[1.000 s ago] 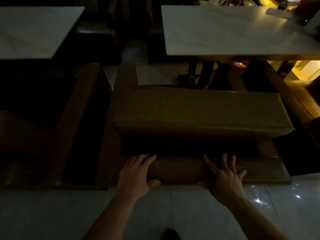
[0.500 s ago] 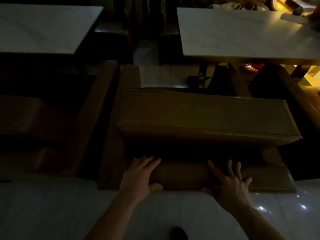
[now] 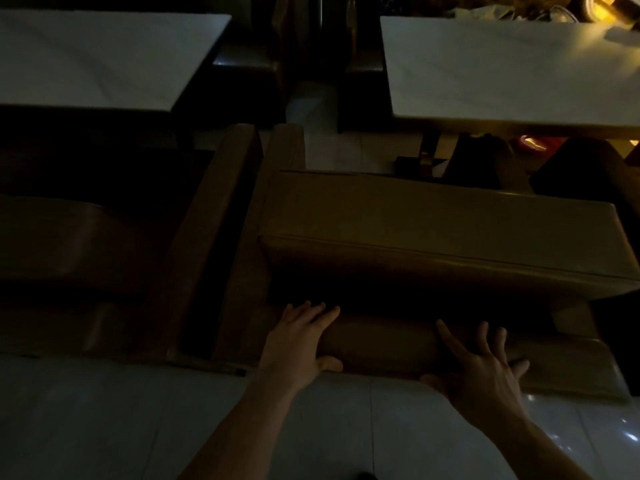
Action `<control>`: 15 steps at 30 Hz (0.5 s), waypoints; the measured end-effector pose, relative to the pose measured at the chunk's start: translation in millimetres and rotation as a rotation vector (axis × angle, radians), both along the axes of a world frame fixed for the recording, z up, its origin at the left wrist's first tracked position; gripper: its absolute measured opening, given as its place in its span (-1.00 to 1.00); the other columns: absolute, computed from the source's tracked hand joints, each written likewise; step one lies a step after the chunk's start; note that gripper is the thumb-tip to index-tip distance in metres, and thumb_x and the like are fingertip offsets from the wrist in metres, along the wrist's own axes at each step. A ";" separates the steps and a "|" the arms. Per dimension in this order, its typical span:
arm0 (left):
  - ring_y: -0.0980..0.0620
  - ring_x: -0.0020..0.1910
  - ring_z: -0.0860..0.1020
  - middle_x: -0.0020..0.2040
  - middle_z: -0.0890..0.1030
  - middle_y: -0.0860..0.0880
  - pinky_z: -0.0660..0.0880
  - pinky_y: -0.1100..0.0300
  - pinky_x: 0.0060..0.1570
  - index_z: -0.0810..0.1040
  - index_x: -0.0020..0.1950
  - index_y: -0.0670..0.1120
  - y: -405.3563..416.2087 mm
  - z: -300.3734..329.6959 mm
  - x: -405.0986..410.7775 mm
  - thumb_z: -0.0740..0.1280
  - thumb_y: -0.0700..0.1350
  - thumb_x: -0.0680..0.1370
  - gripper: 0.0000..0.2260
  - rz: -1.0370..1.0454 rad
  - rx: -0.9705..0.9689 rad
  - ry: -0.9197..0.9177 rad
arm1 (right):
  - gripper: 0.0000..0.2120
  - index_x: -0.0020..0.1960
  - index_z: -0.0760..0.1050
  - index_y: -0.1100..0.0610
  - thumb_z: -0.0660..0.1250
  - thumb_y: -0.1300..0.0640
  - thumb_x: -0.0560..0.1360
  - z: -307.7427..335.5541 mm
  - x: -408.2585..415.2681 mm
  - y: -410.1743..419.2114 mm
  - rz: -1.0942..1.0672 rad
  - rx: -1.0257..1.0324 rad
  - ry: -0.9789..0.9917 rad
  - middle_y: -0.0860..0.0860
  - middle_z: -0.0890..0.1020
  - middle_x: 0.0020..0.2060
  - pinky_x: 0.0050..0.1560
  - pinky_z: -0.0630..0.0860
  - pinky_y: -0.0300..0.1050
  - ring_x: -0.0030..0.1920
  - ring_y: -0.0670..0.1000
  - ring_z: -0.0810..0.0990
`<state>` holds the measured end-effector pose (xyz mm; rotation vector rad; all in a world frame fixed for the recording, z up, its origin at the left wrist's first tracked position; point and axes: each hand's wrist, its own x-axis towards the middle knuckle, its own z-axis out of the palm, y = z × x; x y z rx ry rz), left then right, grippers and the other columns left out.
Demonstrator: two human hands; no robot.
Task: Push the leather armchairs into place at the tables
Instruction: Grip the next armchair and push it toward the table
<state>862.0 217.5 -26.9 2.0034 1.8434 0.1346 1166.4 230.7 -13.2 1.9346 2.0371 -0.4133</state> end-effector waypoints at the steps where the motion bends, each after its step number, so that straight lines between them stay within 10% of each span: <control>1: 0.03 0.56 0.03 0.59 0.13 0.12 -0.11 0.06 0.50 0.03 0.57 0.24 2.8 -0.3 1.7 0.39 0.33 0.41 -0.16 0.001 0.011 0.005 | -0.07 0.54 -0.31 -0.32 0.14 -0.55 0.39 -0.1 1.6 4.2 -0.001 -0.005 0.010 0.17 -0.23 0.60 0.43 0.04 0.58 0.56 0.35 -0.31; 15: 0.05 0.57 0.03 0.59 0.14 0.13 -0.13 0.04 0.56 0.06 0.58 0.22 -9.7 -6.6 12.7 0.37 0.33 0.43 -0.19 0.038 0.057 -0.002 | -0.10 0.54 -0.31 -0.32 0.02 -0.58 0.36 -6.0 10.3 -6.5 0.012 0.068 -0.029 0.19 -0.13 0.60 0.44 0.13 0.49 0.58 0.33 -0.22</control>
